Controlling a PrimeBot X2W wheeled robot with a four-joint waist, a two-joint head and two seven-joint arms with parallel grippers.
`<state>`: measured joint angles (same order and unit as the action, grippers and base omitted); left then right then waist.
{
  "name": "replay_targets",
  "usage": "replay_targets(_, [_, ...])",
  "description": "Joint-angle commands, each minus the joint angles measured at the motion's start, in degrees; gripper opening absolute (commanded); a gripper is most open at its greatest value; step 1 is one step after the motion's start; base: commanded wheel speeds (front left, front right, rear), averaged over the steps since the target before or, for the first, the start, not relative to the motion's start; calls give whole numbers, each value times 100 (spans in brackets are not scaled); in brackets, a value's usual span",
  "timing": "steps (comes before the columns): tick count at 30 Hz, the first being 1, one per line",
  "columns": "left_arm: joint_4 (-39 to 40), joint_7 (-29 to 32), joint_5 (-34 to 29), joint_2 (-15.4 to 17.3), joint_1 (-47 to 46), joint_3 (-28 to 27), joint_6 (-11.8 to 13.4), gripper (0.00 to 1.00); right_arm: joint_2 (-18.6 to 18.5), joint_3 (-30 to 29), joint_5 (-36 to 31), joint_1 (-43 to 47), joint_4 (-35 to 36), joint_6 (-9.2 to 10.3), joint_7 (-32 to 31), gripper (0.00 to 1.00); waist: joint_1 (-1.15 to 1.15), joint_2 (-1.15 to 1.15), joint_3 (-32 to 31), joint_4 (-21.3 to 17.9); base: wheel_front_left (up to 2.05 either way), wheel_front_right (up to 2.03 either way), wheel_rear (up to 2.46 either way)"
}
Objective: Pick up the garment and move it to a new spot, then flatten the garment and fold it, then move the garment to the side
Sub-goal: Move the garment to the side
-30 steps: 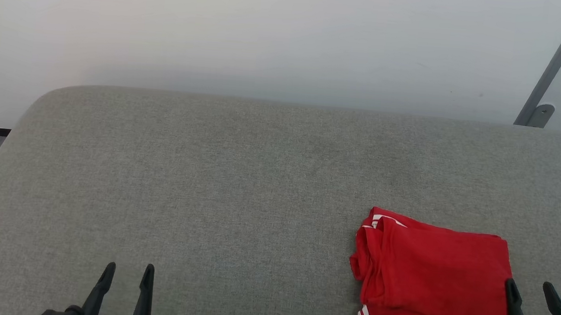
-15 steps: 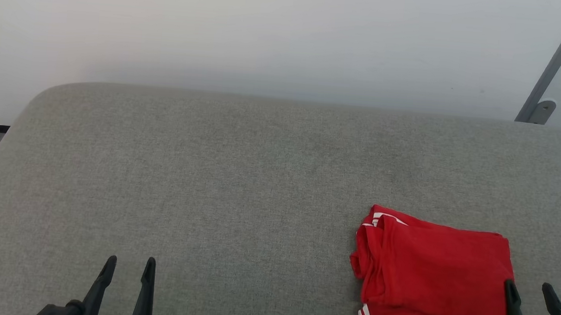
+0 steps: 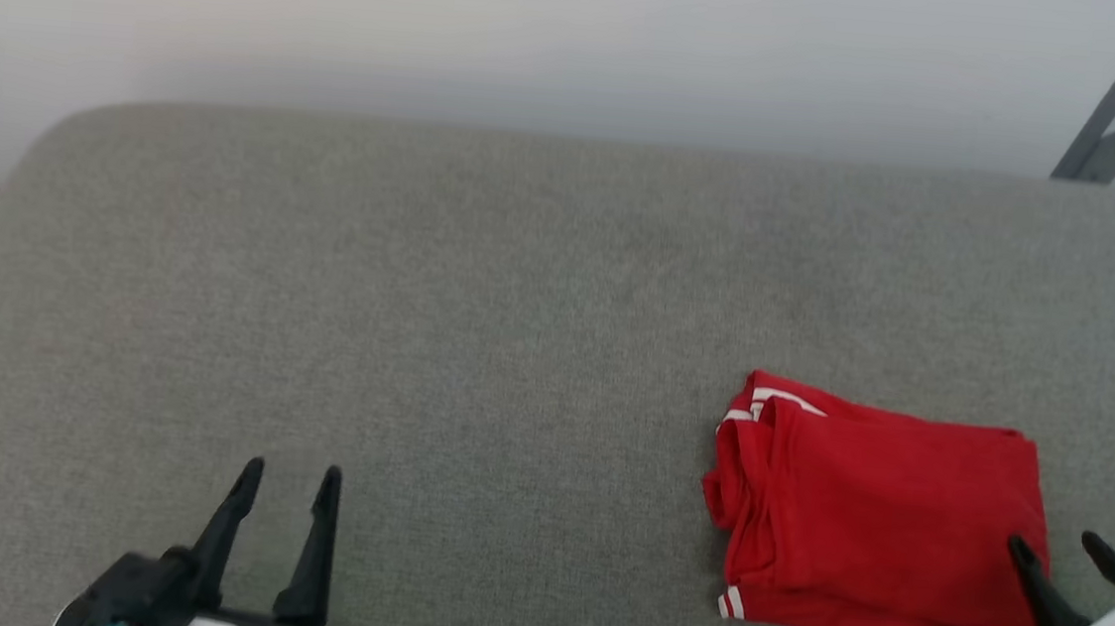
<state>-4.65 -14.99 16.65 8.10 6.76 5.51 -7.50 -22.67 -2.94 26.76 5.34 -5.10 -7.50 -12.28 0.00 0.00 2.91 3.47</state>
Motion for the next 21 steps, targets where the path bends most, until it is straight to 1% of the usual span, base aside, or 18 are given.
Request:
replay_targets(1, [-43, -27, 2, 44, -155, 61, 5, 100, -172, 73, 101, -208, -45, 3, -255, 100, 0, 0, 247, -2, 0, 0, 0])
replay_targets(5, [-90, -27, 30, 40, -491, 163, 5, 100, -688, 189, 334, -700, -224, 4, -1241, 100, 0, 0, 627, 44, 0, 0, 0])
replay_targets(7, [-100, -26, 36, 28, -642, 200, 5, 100, -839, 195, 486, -932, -289, 3, -1623, 100, 0, 0, 800, 78, 0, 0, 0])
replay_targets(11, [-135, -27, 50, 21, -883, 280, 5, 100, -1010, 253, 786, -1299, -437, 3, -2408, 100, 0, 0, 1068, 135, 0, 0, 0])
replay_targets(14, [-183, -27, 34, 47, -1062, 381, 5, 100, -1095, 440, 982, -1491, -547, 3, -2910, 100, 0, 0, 1228, 195, 0, 0, 0])
replay_targets(17, [-229, -27, -1, 64, -1220, 488, 5, 100, -1083, 528, 1131, -1563, -619, 3, -3142, 100, 0, 0, 1328, 266, 0, 0, 0])
replay_targets(19, [-239, -27, -2, 76, -1294, 509, 5, 100, -1049, 569, 1187, -1583, -651, 3, -3166, 100, 0, 0, 1378, 279, 0, 0, 0])
replay_targets(20, [-246, -27, -7, 81, -1312, 517, 5, 100, -1026, 578, 1205, -1588, -664, 3, -3152, 84, 0, 0, 1389, 276, 0, 0, 0])
replay_targets(21, [-248, -27, -15, 90, -1330, 527, 5, 100, -1007, 580, 1210, -1584, -676, 3, -3126, 20, 0, 0, 1398, 266, 0, 0, 0])
